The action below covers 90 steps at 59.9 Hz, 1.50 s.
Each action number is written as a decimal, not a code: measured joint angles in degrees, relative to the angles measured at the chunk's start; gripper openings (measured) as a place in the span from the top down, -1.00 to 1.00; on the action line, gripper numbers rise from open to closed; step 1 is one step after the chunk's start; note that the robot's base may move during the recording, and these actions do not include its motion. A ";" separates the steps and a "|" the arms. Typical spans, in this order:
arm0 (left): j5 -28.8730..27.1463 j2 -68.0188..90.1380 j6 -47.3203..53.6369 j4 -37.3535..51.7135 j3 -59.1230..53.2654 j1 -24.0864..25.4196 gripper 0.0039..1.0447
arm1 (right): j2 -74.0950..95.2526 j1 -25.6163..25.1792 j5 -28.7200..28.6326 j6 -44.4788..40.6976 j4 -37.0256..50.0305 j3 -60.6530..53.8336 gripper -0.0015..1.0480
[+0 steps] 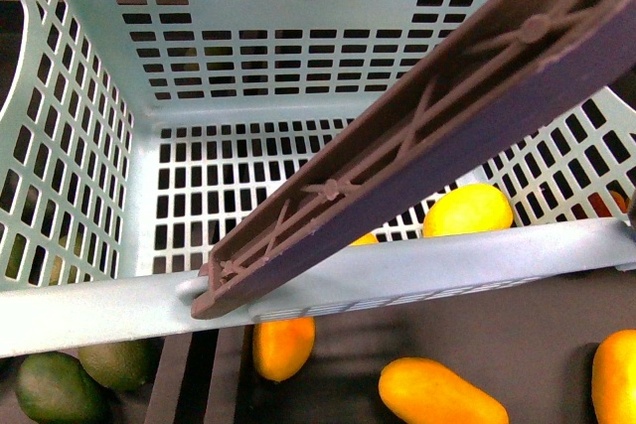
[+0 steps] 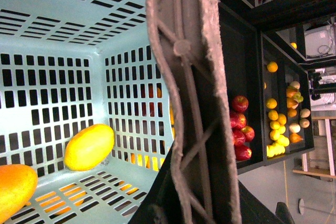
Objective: Pick lemon and mango into basket
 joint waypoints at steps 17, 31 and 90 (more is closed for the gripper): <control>0.66 0.00 -0.09 0.00 0.00 -0.39 0.91 | -0.02 0.00 0.09 0.00 -0.02 0.00 -0.83; 0.37 0.02 -0.28 0.00 0.00 -0.37 0.91 | -0.13 0.00 0.04 0.00 -0.11 0.00 -0.83; 0.07 0.09 0.17 0.00 0.00 0.00 0.91 | -0.15 0.00 -0.04 -0.02 -0.17 0.00 -0.83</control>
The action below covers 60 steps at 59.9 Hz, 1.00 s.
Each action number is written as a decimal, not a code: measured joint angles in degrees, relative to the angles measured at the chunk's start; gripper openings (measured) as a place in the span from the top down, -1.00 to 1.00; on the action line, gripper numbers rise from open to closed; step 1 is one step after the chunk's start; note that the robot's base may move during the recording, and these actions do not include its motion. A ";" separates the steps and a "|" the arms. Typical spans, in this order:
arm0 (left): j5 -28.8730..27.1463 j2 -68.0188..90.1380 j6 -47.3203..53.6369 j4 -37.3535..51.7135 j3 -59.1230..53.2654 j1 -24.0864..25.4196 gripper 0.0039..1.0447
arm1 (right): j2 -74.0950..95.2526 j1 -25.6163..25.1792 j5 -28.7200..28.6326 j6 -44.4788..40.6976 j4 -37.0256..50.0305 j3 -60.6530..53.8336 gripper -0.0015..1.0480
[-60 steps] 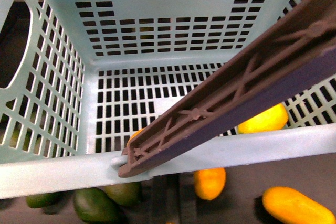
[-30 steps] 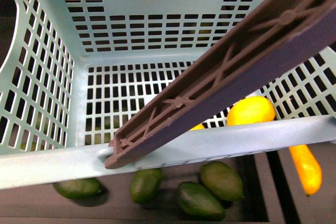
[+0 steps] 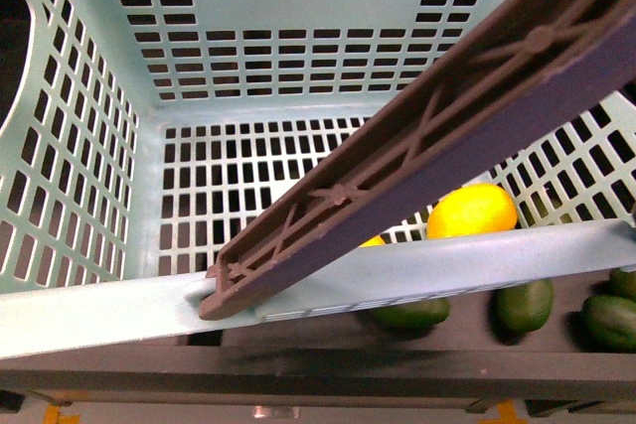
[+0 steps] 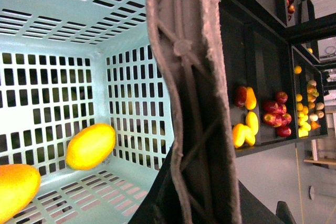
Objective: Pick lemon and mango into basket
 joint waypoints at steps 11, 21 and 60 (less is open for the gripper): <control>0.15 -0.02 -0.35 0.00 0.00 -0.02 0.91 | -0.04 -0.11 -0.37 -0.04 -0.02 0.00 -0.83; -1.60 -0.02 0.57 0.00 0.00 0.63 0.91 | -0.09 -0.15 -0.33 -0.04 -0.02 0.00 -0.83; -33.14 13.38 -20.92 4.81 10.08 3.04 0.91 | -0.09 -0.15 -0.07 -0.02 0.00 0.00 -0.83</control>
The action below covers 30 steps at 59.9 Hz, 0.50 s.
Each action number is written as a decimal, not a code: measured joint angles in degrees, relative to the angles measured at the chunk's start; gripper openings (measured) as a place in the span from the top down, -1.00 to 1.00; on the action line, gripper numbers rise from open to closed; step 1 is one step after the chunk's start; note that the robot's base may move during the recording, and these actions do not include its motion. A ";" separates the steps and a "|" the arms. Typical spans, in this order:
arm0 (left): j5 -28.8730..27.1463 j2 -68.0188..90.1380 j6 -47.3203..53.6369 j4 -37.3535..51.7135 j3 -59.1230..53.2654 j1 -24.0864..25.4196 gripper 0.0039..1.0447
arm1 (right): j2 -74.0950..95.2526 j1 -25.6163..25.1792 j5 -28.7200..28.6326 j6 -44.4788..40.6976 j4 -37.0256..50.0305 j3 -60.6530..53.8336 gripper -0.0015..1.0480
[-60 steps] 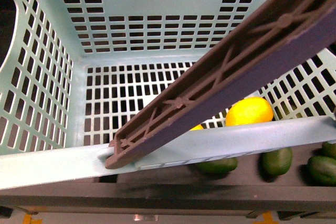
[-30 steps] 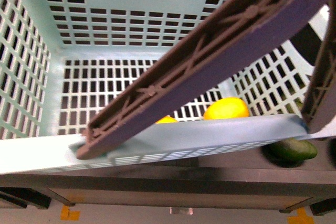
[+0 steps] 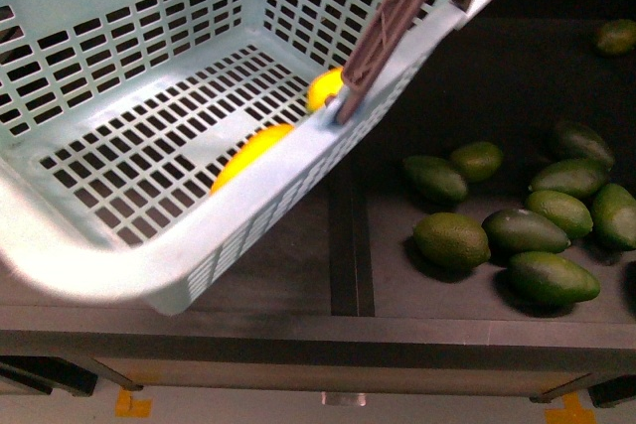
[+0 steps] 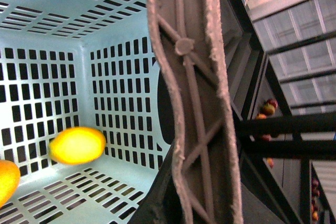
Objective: Pick lemon and mango into basket
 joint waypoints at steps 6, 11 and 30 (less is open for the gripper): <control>1.57 5.16 -2.60 0.57 5.38 2.32 0.91 | 0.00 0.00 -0.02 -0.02 0.00 -0.02 -0.83; 3.54 9.66 -6.08 1.07 10.73 3.85 0.91 | 0.00 0.00 -0.02 0.00 0.00 -0.02 -0.83; 3.85 24.92 -16.39 -1.49 25.90 11.10 0.91 | 0.00 0.00 -0.02 -0.02 0.00 -0.02 -0.83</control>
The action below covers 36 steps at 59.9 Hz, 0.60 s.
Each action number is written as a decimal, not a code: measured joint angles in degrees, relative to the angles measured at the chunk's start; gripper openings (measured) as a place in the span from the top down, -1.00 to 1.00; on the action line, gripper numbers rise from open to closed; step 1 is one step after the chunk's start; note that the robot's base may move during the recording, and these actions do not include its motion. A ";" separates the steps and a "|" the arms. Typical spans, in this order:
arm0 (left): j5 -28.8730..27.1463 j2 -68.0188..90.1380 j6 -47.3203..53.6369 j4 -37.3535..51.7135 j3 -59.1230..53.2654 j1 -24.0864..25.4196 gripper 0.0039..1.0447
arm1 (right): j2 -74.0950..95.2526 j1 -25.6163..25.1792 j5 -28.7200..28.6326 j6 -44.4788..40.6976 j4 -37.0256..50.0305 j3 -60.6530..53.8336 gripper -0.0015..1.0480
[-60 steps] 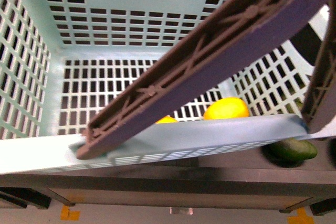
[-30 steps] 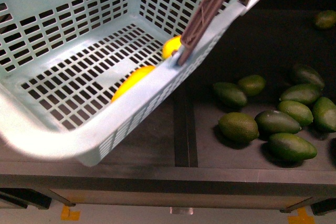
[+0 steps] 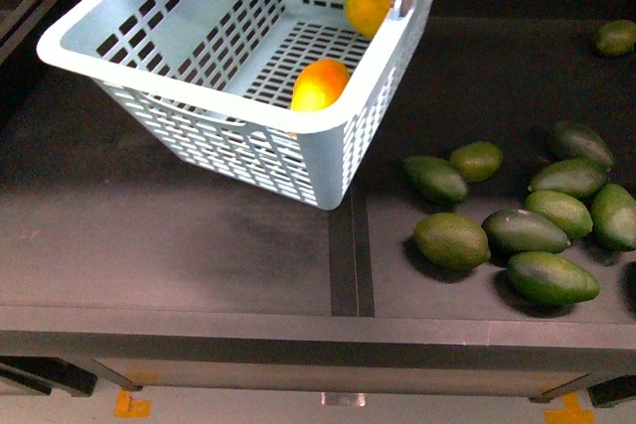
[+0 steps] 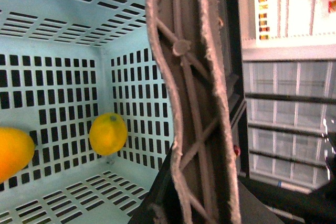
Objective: Pick lemon and mango into basket
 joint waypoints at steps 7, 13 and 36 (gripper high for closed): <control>-2.14 4.85 -0.90 -0.11 2.78 2.95 0.91 | 0.00 0.00 0.00 0.02 0.00 0.00 -0.83; -2.45 8.00 -1.14 -0.07 3.80 5.05 0.91 | 0.00 0.00 0.00 0.02 -0.02 0.00 -0.83; -3.23 9.40 -5.35 -0.96 0.37 6.91 0.91 | 0.00 0.00 0.02 0.02 0.00 0.02 -0.83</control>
